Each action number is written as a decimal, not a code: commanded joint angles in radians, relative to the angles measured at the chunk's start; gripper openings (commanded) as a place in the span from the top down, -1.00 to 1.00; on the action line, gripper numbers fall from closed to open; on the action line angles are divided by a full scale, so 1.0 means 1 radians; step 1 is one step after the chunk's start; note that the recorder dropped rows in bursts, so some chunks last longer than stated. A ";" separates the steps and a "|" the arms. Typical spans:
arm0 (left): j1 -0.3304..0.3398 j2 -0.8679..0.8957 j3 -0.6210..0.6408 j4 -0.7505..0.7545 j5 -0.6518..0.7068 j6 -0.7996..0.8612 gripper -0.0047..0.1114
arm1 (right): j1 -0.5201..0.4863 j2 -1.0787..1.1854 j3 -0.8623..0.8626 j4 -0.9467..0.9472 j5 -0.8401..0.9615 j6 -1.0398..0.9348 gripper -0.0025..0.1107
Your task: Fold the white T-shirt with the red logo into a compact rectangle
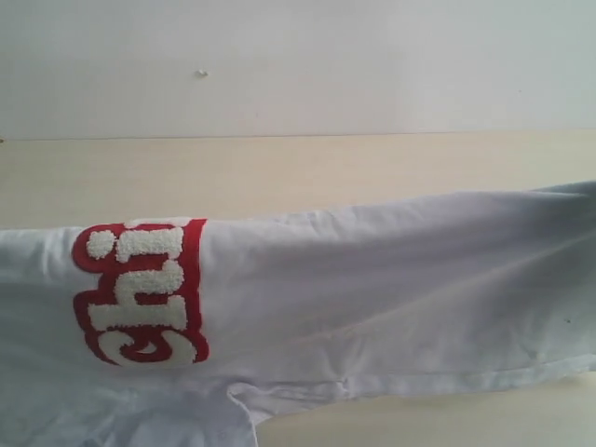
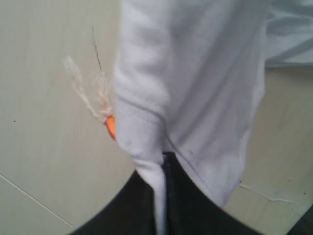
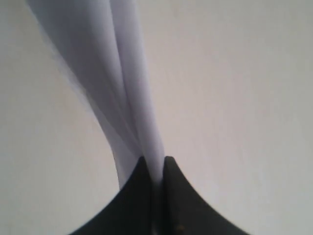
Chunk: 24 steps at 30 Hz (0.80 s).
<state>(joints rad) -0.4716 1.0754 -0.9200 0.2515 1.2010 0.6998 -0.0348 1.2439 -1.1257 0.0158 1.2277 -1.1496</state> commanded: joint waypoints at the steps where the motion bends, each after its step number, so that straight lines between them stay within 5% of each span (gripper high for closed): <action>1: 0.073 0.111 0.003 0.042 -0.112 0.007 0.92 | -0.001 0.090 0.002 -0.037 -0.026 -0.010 0.96; 11: 0.204 0.330 0.003 0.051 -0.441 0.082 0.92 | -0.001 0.296 0.002 -0.088 -0.257 -0.008 0.96; 24: 0.244 0.604 0.003 0.100 -0.730 0.082 0.92 | -0.001 0.533 0.002 -0.154 -0.493 -0.008 0.96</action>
<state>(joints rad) -0.2359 1.6378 -0.9196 0.3066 0.5235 0.7820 -0.0348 1.7439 -1.1257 -0.0840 0.7868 -1.1542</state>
